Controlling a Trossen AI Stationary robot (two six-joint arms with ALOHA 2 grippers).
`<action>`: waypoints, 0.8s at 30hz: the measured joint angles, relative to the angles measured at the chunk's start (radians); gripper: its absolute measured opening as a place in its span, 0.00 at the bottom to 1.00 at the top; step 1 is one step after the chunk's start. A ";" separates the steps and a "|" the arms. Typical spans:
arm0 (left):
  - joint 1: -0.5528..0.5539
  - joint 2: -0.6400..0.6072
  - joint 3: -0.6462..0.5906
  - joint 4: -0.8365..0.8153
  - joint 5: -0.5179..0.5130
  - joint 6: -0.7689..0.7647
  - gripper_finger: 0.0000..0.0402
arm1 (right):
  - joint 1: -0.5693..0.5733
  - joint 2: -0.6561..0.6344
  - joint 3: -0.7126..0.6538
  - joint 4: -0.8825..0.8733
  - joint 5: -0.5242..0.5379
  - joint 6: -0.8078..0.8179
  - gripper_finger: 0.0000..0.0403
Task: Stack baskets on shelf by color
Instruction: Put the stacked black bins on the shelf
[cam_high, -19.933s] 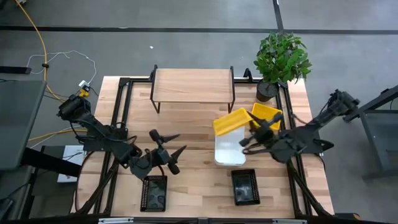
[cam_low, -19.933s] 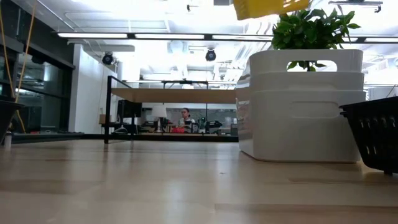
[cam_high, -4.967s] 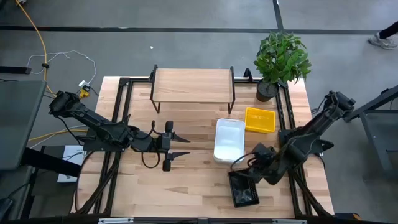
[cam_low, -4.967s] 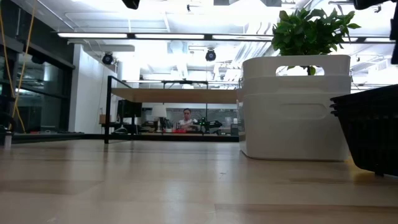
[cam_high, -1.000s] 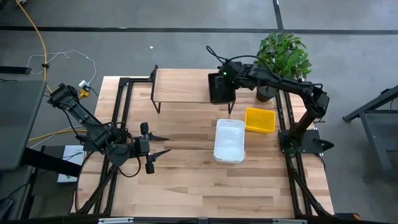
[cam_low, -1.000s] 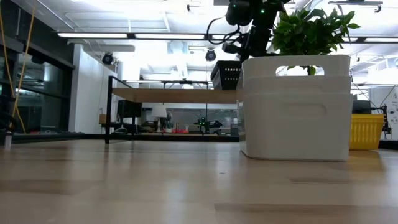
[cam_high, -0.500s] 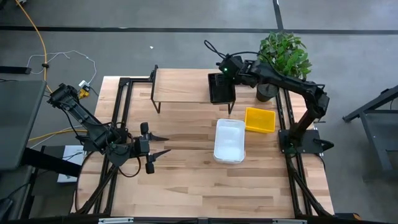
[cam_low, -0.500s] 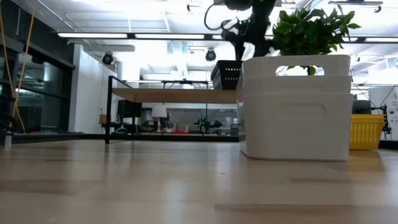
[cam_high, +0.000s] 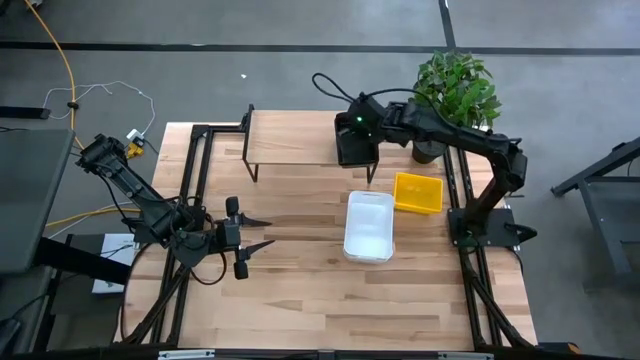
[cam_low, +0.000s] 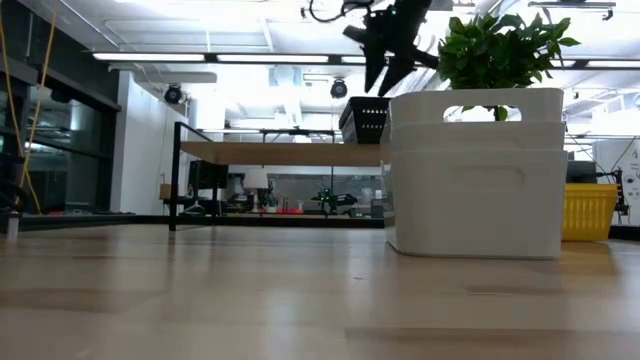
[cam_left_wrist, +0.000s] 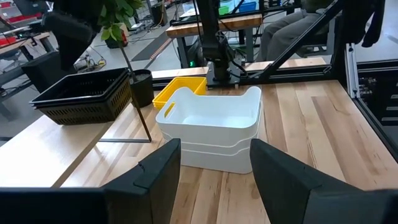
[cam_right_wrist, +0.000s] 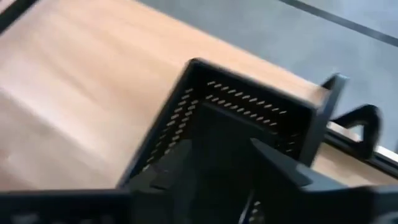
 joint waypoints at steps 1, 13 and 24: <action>0.000 0.000 0.000 0.000 0.000 0.000 0.45 | -0.006 0.006 0.000 -0.001 0.013 0.007 0.30; 0.000 0.000 0.000 0.001 0.000 0.000 0.45 | -0.074 0.130 -0.002 0.022 0.003 0.003 0.03; 0.000 0.000 0.000 0.001 0.000 0.006 0.45 | -0.095 0.144 -0.002 0.092 0.033 0.073 0.00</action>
